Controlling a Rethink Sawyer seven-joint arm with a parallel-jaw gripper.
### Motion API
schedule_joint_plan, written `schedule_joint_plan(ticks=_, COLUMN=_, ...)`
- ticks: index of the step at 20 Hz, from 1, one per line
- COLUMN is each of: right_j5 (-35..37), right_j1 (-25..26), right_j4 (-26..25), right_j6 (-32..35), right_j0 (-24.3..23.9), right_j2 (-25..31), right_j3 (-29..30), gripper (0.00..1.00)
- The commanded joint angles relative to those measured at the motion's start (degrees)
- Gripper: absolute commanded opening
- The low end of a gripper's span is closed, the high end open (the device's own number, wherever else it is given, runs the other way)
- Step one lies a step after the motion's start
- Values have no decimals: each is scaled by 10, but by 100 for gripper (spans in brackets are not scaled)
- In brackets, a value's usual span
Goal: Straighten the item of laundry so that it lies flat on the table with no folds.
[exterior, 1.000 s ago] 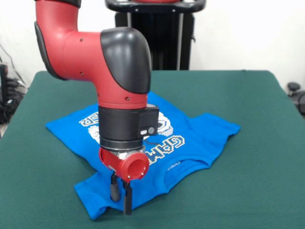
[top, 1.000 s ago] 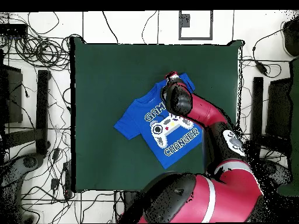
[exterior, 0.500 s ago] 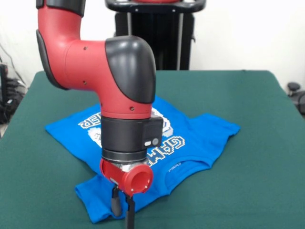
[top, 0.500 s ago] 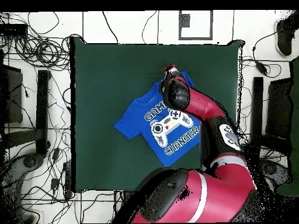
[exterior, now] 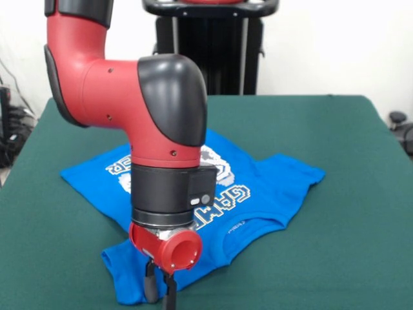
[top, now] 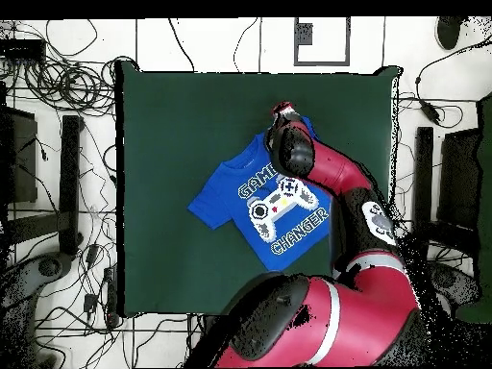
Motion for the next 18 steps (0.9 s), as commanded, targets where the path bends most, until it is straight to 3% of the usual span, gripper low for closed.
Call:
schedule_joint_plan(ticks=1, right_j5=10, right_j1=51, right_j4=2, right_j6=50, right_j0=6, right_j2=37, right_j3=18, gripper=100)
schedule_joint_plan(ticks=12, right_j5=14, right_j1=43, right_j4=0, right_j6=50, right_j0=7, right_j2=31, right_j3=26, gripper=100)
schedule_joint_plan(ticks=18, right_j5=29, right_j1=-1, right_j4=-5, right_j6=54, right_j0=-1, right_j2=29, right_j3=74, gripper=100)
